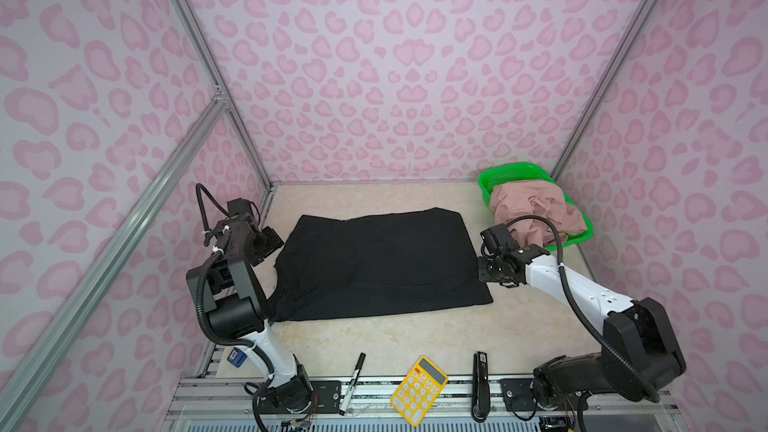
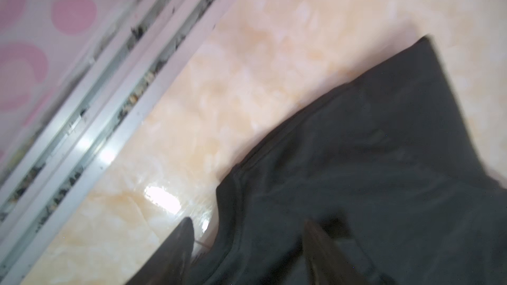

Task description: Fold and stack the mixed laundry pile

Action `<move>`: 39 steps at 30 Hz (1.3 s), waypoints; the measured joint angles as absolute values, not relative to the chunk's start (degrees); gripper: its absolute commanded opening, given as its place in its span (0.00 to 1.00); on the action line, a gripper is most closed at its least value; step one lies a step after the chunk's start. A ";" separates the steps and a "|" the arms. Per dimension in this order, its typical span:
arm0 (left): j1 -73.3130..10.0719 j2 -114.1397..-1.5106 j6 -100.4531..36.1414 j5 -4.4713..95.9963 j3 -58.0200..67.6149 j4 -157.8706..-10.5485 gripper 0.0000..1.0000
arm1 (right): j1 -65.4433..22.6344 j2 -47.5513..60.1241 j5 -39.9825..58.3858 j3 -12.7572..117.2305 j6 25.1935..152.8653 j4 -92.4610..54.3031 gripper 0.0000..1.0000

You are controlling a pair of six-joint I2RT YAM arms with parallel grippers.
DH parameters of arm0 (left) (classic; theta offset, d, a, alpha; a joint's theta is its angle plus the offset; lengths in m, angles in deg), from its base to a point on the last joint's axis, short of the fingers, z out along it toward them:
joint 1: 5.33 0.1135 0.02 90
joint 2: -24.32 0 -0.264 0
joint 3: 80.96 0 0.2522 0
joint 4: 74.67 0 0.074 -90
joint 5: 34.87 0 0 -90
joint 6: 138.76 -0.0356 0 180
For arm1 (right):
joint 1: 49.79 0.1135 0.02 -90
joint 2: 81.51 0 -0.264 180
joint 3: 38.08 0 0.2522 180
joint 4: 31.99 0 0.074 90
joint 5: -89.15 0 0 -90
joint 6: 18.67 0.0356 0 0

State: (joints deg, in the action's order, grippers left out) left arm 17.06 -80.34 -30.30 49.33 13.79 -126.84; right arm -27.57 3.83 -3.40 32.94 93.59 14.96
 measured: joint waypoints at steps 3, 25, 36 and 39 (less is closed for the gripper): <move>17.02 -84.48 -32.47 45.33 19.27 -125.29 0.64 | -27.61 12.09 -2.17 42.18 90.01 13.74 0.45; 10.15 -115.42 -38.43 32.50 54.97 -129.66 0.65 | -31.83 52.41 6.48 86.86 82.25 17.74 0.56; 10.29 -117.63 -36.38 28.44 56.76 -133.18 0.42 | -32.66 61.24 4.73 100.48 80.72 23.70 0.58; 10.26 -117.74 -35.66 27.58 56.76 -133.53 0.32 | -32.82 64.17 3.44 106.01 79.49 25.78 0.60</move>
State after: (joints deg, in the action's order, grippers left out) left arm 10.26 -117.74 -35.66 27.58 56.76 -133.53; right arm -32.82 64.17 3.44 106.01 79.49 25.78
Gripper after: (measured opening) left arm 0.374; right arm 0.592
